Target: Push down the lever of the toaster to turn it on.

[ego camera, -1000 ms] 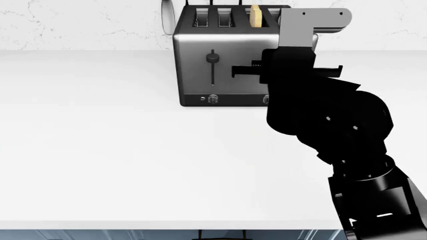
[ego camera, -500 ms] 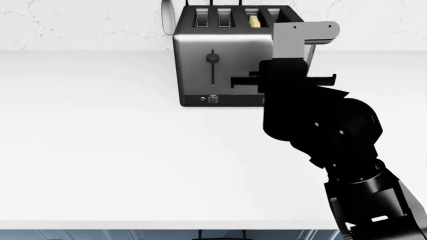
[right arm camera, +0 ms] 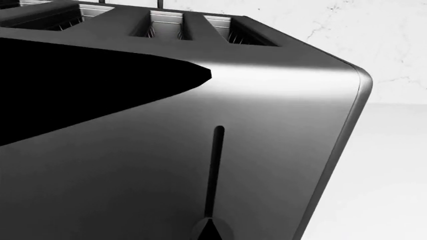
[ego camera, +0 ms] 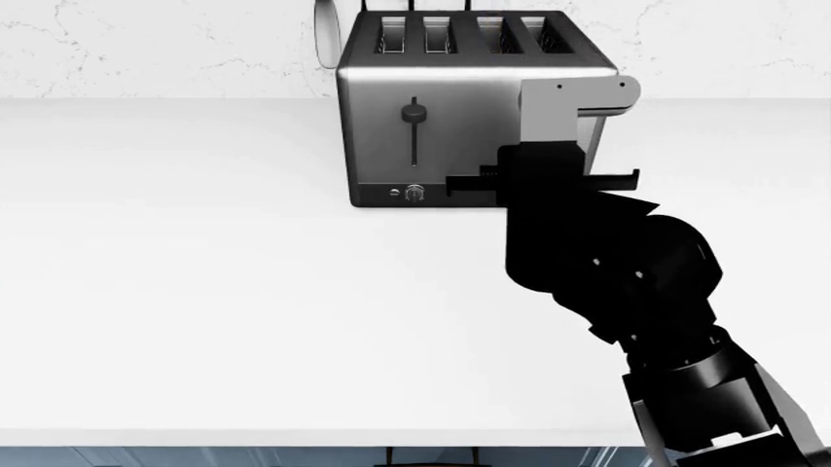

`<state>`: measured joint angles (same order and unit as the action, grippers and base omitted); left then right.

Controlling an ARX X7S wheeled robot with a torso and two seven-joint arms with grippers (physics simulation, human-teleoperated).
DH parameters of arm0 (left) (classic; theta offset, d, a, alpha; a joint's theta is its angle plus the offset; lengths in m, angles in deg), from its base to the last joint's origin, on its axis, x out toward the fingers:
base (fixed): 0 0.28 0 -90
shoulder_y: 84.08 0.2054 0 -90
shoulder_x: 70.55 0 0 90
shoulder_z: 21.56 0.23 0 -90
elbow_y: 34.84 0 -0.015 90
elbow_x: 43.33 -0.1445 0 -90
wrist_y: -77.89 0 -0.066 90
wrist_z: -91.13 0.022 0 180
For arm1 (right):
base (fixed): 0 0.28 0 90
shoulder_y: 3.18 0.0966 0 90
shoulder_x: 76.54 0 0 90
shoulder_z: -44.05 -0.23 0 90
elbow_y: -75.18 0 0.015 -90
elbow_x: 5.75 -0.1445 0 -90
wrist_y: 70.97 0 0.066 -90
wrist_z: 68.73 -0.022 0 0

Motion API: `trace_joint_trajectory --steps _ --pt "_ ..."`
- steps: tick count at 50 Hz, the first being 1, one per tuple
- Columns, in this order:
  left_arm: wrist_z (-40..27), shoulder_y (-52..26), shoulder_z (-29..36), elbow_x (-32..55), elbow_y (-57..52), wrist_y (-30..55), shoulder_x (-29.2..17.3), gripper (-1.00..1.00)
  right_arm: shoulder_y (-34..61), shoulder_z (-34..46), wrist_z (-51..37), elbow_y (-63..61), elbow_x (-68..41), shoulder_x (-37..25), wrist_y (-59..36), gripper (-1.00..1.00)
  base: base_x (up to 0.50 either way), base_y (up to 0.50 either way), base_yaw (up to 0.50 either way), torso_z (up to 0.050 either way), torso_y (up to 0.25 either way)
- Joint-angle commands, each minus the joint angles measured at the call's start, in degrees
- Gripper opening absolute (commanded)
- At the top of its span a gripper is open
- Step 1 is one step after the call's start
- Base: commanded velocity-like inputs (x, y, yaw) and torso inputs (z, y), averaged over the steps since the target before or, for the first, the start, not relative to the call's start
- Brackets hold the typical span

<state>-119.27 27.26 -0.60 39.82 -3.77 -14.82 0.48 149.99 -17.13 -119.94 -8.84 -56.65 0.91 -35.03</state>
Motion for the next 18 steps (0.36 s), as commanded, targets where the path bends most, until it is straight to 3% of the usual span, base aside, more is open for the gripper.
trace_joint_trajectory --steps 1,18 --pt "-0.4 0.55 -0.28 0.3 -0.37 -0.45 -0.2 1.0 -2.73 0.99 0.84 1.97 -1.67 -0.37 1.15 -1.0 0.0 0.0 0.0 0.0 0.0" --pt "0.06 0.55 0.29 -0.2 0.08 -0.83 -0.06 1.0 -3.49 1.53 1.21 3.03 -1.49 -0.31 1.95 -1.0 0.0 0.0 0.0 -0.001 0.0"
